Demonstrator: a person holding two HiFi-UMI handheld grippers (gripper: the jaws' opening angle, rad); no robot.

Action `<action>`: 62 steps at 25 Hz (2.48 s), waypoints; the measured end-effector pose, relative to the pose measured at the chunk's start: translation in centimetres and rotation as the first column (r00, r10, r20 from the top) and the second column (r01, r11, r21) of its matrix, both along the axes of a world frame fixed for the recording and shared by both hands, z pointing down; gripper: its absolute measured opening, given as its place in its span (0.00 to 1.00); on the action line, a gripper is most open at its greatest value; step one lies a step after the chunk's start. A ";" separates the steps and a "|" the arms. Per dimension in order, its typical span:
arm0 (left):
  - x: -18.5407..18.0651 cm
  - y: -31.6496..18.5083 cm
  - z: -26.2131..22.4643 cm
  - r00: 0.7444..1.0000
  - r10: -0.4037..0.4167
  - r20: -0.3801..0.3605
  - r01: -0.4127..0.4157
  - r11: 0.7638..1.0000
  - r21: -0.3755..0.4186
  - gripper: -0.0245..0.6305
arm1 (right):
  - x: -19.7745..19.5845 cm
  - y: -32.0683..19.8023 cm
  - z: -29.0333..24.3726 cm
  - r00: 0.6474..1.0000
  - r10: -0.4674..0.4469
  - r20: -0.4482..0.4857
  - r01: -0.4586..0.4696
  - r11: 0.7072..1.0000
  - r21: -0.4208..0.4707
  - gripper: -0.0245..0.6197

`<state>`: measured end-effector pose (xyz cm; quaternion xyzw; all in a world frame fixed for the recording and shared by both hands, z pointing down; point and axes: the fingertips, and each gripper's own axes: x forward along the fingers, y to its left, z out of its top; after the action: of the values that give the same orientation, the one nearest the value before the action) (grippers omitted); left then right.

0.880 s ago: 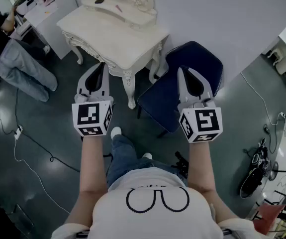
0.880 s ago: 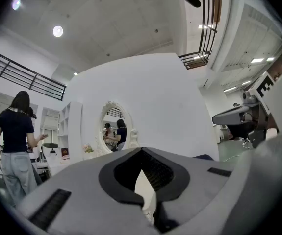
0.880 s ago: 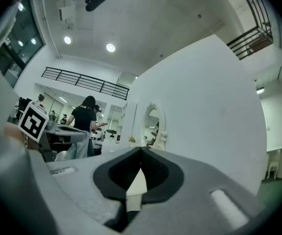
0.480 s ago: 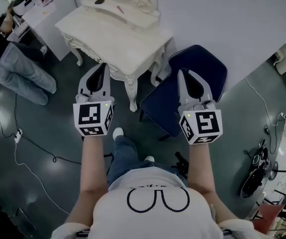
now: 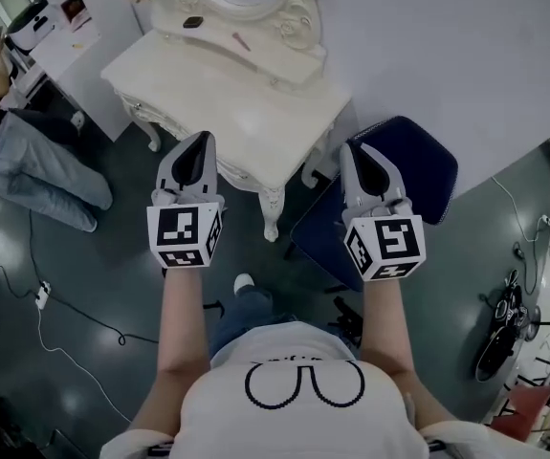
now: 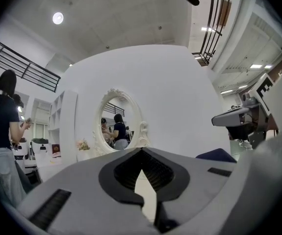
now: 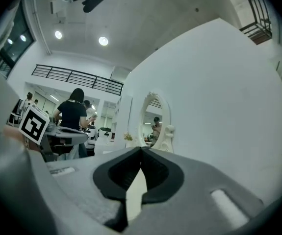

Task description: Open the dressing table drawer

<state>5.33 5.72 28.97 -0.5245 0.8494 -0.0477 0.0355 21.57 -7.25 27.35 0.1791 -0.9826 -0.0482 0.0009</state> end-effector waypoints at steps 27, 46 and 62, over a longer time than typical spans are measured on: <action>-20.7 -4.7 4.3 0.984 0.159 -0.074 -0.162 0.986 -0.033 0.03 | -21.2 -2.8 4.9 0.986 0.105 -0.127 -0.110 0.994 -0.027 0.04; -28.5 -23.2 8.5 0.909 0.401 -0.113 -0.416 0.893 -0.171 0.04 | -29.3 -15.2 12.9 0.941 0.257 -0.222 -0.294 0.943 -0.156 0.04; -30.6 -29.9 12.3 0.831 0.525 -0.182 -0.555 0.806 -0.208 0.04 | -29.0 -18.8 18.5 0.868 0.407 -0.286 -0.495 0.763 -0.416 0.60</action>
<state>-25.25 -24.22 41.23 -0.7464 0.6523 -0.1127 -0.0684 -7.40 -26.02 45.86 0.3998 -0.8870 0.1803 0.1444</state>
